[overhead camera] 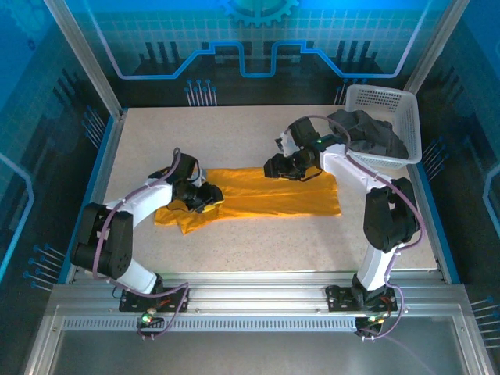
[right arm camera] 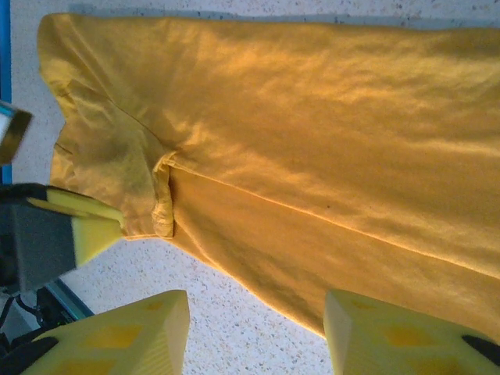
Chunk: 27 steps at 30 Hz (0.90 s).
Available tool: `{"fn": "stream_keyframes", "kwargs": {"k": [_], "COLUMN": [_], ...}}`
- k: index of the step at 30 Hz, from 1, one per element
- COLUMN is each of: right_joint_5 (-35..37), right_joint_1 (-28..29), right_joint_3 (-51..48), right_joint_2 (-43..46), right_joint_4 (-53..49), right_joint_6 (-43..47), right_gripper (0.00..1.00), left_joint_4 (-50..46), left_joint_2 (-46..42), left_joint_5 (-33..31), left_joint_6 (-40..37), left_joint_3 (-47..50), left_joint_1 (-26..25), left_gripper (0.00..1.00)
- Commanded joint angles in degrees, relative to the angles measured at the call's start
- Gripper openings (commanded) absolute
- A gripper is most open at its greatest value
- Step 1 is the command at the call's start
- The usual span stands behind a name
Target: Fold and stack the t-shirts
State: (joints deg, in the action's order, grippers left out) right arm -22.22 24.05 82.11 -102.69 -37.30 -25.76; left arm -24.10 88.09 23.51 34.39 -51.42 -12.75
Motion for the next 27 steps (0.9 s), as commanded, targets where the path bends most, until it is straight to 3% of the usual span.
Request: {"fn": "stream_keyframes", "kwargs": {"k": [1,6,20,27], "right_joint_5": [-2.2,-2.0,-2.2,-3.1], "right_joint_1": [-0.1,-0.1,-0.3,-0.1], "right_joint_3": [-1.3,-2.1,-3.6,-3.2], "right_joint_2": [1.0,2.0,2.8,2.2], "right_joint_4": [1.6,1.5,2.4,2.7], "right_joint_6": [-1.4,-1.2,-1.9,-2.1], "right_gripper": [0.49,0.49,0.49,0.49], "left_joint_4": [0.9,0.2,3.4,-4.5], "left_joint_2": [2.3,7.0,11.1,5.8], "left_joint_5": [-2.6,-4.1,-2.5,-7.8], "left_joint_6": [3.3,4.2,6.5,3.1], "left_joint_3": [-2.2,-4.2,-6.0,-6.4], "left_joint_1": [-0.1,-1.0,-6.8,-3.4], "left_gripper": [0.38,0.34,0.36,0.40]}}
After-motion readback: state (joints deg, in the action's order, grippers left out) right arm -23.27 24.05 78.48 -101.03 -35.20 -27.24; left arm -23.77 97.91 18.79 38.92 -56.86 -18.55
